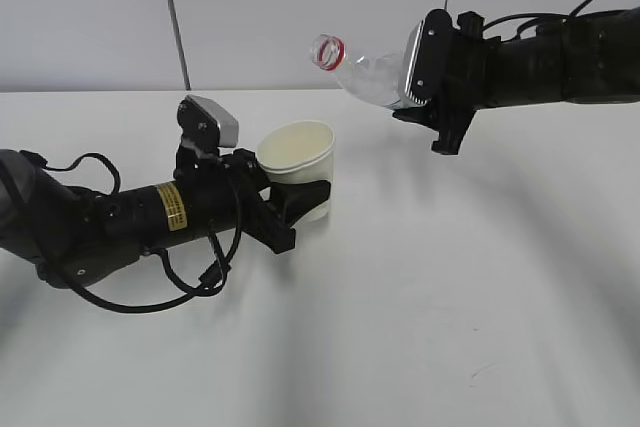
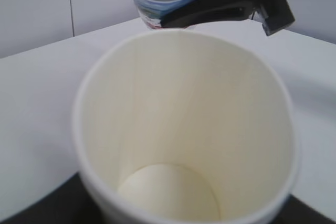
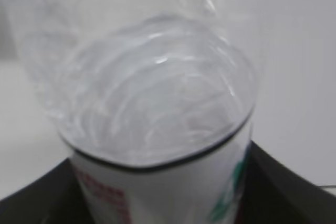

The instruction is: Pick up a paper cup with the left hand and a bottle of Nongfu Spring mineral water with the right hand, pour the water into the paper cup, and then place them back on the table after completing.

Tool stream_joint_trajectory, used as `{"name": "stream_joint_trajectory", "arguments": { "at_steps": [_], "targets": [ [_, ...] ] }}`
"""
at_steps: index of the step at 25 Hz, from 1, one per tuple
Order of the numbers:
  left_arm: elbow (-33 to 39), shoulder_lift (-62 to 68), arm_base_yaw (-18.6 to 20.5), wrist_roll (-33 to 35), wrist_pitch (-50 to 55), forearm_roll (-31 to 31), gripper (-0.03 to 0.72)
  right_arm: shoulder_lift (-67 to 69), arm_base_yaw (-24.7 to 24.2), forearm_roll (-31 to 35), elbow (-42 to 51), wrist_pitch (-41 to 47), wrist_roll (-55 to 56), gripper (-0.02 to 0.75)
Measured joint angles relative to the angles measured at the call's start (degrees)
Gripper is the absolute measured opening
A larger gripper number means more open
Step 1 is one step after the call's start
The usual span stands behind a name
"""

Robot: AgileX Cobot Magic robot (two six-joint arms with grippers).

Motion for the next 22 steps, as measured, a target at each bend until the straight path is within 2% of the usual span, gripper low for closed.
{"name": "stream_joint_trajectory", "arguments": {
  "at_steps": [7, 22],
  "targets": [
    [-2.1, 0.0, -0.9, 0.0, 2.7, 0.3, 0.382, 0.0, 0.1, -3.9, -0.5, 0.5, -0.1, 0.466],
    [-2.6, 0.0, -1.4, 0.0, 4.3, -0.5, 0.382, 0.0, 0.5, -7.5, -1.4, 4.4, -3.1, 0.461]
  ]
}}
